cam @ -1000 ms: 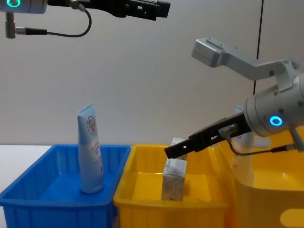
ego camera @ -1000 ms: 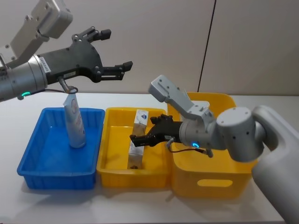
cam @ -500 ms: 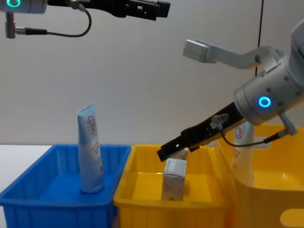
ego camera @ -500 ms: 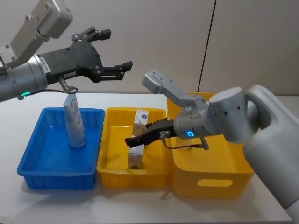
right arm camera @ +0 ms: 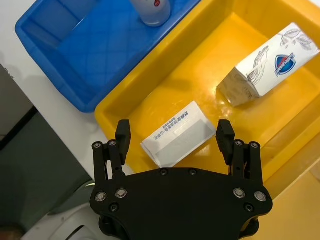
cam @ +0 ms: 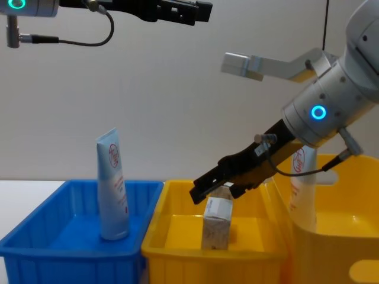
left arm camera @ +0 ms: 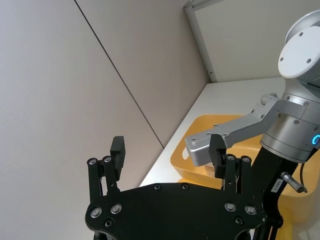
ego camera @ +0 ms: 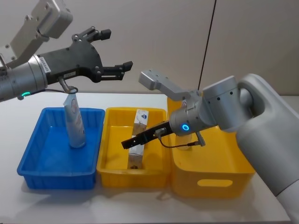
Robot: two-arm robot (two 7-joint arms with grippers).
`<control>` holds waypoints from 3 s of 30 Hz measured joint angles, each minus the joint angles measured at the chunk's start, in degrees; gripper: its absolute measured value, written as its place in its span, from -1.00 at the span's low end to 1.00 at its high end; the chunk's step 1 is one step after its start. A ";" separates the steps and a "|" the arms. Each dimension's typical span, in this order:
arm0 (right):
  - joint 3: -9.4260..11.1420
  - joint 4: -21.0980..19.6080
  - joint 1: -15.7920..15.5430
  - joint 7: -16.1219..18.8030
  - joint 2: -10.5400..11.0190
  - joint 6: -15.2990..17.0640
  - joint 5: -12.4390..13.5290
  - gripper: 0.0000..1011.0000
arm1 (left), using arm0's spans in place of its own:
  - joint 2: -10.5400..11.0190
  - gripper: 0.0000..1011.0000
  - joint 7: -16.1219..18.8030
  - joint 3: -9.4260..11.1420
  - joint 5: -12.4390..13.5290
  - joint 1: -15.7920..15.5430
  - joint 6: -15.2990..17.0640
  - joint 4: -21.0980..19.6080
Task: Bimanual collaborative sorting of washing and personal care products
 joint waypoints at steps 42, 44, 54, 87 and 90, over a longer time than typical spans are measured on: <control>2.16 2.05 1.07 -6.27 -4.39 10.01 -1.84 0.98 | 0.00 0.98 0.00 0.00 0.00 0.00 0.00 0.00; 2.18 2.06 1.07 -6.33 -4.43 10.06 -1.86 0.98 | 0.00 0.98 0.00 0.00 0.00 0.00 0.00 0.00; 2.24 2.12 1.07 -6.51 -4.52 10.24 -1.95 0.98 | 0.00 0.98 0.00 0.00 0.00 0.00 0.00 0.00; 6.60 -1.82 -3.19 -11.45 -5.76 2.79 -3.63 0.98 | 0.00 0.98 0.00 0.00 0.00 0.00 0.00 0.00; 7.07 -2.22 -3.65 -11.91 -5.90 1.80 -3.82 0.98 | 0.00 0.98 0.00 0.00 0.00 0.00 0.00 0.00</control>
